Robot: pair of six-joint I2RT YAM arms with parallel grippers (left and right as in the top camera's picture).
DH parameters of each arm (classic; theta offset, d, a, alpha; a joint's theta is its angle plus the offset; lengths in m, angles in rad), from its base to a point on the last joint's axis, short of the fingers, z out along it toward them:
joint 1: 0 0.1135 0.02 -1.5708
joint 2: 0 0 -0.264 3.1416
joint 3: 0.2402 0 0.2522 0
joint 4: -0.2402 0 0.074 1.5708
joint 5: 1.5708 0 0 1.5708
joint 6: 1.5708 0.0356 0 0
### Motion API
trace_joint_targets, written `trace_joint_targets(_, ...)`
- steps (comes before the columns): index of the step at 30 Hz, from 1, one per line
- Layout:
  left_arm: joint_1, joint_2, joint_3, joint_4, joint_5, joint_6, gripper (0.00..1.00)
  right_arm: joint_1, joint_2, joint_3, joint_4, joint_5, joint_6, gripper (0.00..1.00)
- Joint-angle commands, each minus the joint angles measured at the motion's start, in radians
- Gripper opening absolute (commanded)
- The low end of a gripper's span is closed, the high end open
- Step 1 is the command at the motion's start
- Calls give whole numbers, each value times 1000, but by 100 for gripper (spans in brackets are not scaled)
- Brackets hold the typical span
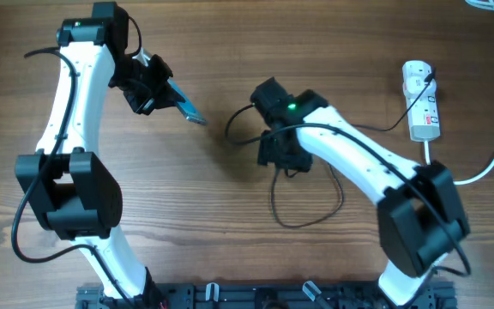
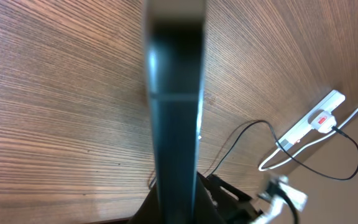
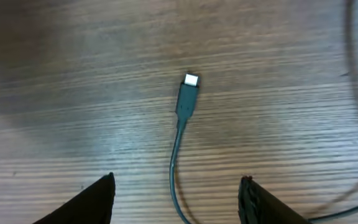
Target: Plug charger to phone and switch on socket
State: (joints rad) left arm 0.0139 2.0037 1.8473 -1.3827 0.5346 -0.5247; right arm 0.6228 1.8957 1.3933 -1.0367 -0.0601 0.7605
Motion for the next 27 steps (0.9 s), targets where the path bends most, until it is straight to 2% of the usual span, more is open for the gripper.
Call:
trace_joint_targets(1, 1, -29, 18, 2, 2, 19, 4, 2, 62, -11, 24, -7, 27, 56)
trace_joint_targets(2, 1, -29, 18, 2, 2, 19, 4, 2, 73, -11, 27, -4, 28, 50)
trace_joint_targets(5, 1, -29, 18, -1, 2, 19, 4, 2, 101, -12, 31, 4, 35, 47)
trace_joint_targets(10, 1, -29, 18, -2, 2, 19, 4, 5, 123, -14, 39, 32, 71, 47)
trace_joint_targets(13, 1, -29, 18, -2, 2, 19, 4, 5, 126, -14, 42, 42, 70, 42)
trace_joint_targets(25, 1, -29, 18, -2, 2, 19, 4, 5, 128, -102, 143, 34, 76, 41)
trace_joint_targets(27, 1, -29, 18, -2, 2, 19, 4, 5, 128, -123, 166, 33, 77, 37)
